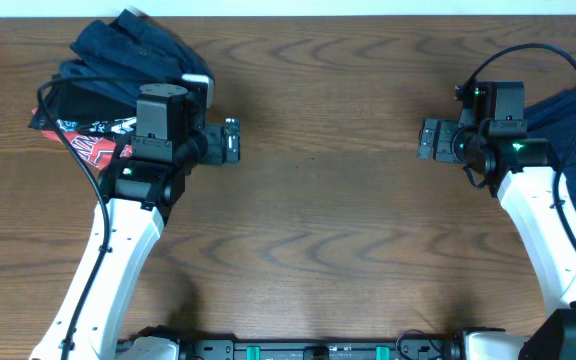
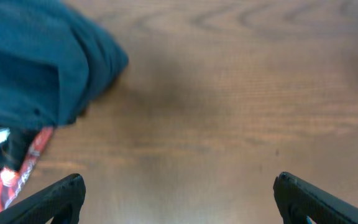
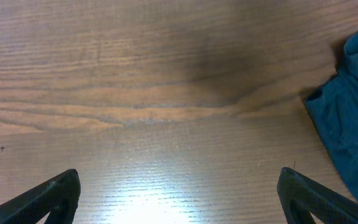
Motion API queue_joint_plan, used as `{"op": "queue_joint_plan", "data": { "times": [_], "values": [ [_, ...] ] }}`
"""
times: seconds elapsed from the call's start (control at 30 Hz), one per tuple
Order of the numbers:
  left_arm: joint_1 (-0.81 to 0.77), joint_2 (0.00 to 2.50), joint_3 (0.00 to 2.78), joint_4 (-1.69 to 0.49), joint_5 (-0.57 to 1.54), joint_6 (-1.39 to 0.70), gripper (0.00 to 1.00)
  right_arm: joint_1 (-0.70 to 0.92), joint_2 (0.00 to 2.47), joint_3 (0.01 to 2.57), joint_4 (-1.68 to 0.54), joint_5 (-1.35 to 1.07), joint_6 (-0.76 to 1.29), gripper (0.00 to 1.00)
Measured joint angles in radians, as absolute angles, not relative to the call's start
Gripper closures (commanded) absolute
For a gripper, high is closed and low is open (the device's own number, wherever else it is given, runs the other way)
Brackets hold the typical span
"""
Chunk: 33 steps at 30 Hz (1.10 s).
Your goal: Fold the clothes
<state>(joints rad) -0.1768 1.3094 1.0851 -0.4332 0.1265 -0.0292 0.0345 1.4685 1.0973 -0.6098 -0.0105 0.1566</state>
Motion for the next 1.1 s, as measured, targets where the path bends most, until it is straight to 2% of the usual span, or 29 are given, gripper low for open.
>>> {"op": "queue_joint_plan", "data": {
  "times": [0.23,0.4,0.73,1.1],
  "values": [
    [-0.157,1.332,1.087,-0.107,0.127,0.014,0.01,0.035,1.465,1.097,-0.626,-0.011,0.157,0.01],
    [-0.055,1.497,1.124,0.057,0.128,0.023,0.01,0.035,1.464,1.097,-0.656,-0.011,0.156,0.01],
    [0.154,2.021,1.489,0.04,0.197,0.021,0.01,0.035,1.463,1.097,-0.709,-0.011,0.157,0.01],
    [0.404,2.148,1.598,-0.105,0.233,-0.105,0.01,0.035,1.463,1.097,-0.713,-0.011,0.156,0.01]
  ]
}}
